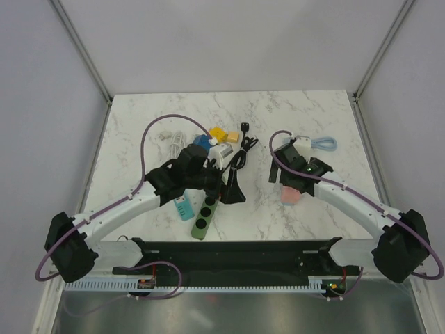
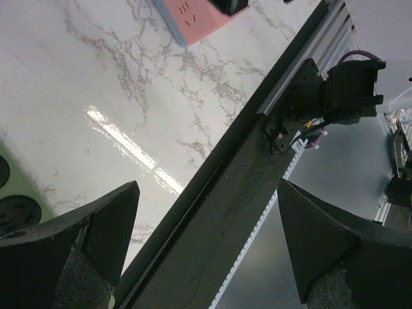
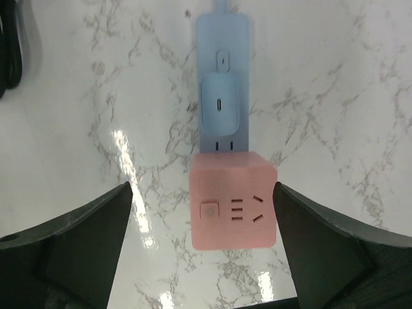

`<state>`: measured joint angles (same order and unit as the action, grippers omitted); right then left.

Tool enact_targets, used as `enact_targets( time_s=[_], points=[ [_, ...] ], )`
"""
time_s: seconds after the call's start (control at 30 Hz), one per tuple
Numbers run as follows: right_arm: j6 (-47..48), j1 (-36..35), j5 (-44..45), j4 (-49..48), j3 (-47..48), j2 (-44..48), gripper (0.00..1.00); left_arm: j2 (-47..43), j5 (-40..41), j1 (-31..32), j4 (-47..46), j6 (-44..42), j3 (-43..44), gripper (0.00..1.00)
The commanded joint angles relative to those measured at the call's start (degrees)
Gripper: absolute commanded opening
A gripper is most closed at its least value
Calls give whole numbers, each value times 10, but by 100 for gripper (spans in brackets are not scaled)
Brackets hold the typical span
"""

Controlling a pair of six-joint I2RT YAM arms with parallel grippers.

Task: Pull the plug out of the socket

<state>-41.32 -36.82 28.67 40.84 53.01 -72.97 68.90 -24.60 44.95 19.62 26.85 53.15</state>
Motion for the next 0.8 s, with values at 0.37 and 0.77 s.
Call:
enact_targets(
  time_s=[0.37, 0.77],
  points=[
    [100, 172, -71, -57, -40, 103, 95, 140, 178, 131, -8, 42, 140, 93],
    [73, 270, -84, -30, -37, 120, 98, 351, 382, 220, 24, 69, 342, 99]
  ],
)
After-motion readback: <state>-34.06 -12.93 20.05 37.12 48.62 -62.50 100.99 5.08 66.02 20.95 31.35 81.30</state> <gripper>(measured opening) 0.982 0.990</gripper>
